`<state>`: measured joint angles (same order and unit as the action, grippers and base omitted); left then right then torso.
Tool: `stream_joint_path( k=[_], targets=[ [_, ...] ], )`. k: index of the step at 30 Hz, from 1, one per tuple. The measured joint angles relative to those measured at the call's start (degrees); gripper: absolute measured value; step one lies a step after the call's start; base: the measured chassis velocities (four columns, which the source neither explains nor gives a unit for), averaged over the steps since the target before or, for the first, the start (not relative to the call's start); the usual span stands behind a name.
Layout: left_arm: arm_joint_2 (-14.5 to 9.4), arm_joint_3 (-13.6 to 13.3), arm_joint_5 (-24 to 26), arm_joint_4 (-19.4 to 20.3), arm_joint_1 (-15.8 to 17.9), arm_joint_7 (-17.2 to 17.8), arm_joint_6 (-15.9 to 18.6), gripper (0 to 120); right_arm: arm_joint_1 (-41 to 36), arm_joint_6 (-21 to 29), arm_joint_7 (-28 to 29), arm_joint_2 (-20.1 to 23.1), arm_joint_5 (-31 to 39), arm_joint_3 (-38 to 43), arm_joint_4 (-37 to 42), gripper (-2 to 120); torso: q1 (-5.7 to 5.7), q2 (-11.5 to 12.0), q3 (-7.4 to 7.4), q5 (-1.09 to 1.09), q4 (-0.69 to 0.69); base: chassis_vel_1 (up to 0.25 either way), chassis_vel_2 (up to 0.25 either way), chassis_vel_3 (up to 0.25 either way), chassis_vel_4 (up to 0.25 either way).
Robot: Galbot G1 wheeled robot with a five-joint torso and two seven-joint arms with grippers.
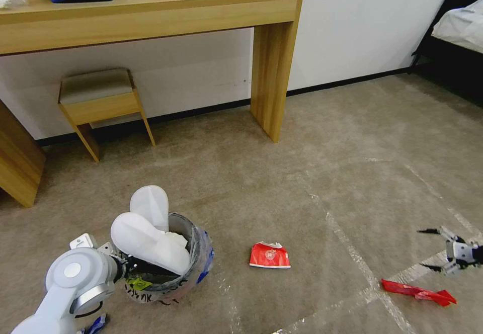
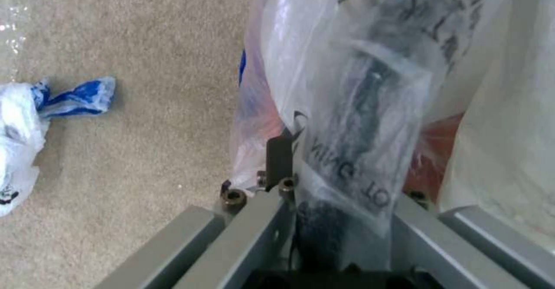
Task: Pick up the trash bin and place the garbage on the floor into it.
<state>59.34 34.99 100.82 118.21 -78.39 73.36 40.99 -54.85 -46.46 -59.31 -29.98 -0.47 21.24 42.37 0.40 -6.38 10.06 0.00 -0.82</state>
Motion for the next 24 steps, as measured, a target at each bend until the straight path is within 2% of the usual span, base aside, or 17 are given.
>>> stream_joint_path(
  k=[16, 18, 24],
  targets=[
    [-0.1, -0.61, -0.27, 0.45, -0.37, -0.05, -0.19, 0, -0.3, 0.04, -2.71, -3.72, -9.47, 1.53, -4.89, 100, 0.0, 0.0, 0.0, -0.01, 0.0, 0.0, 0.0, 0.0, 0.0],
    [0.05, -0.61, -0.42, 0.61, -0.77, -0.03, -0.19, 0, 0.57, 0.06, -2.06, -4.99, -12.03, 1.51, -6.93, 100, 0.0, 0.0, 0.0, -0.02, 0.0, 0.0, 0.0, 0.0, 0.0],
    [0.44, -0.84, -1.28, 0.61, -1.23, 0.0, -0.25, 0, 2.1, 0.42, 0.58, -8.02, -13.99, 1.46, -11.47, 100, 0.0, 0.0, 0.0, 0.0, 0.0, 0.0, 0.0, 0.0, 0.0]
  ],
)
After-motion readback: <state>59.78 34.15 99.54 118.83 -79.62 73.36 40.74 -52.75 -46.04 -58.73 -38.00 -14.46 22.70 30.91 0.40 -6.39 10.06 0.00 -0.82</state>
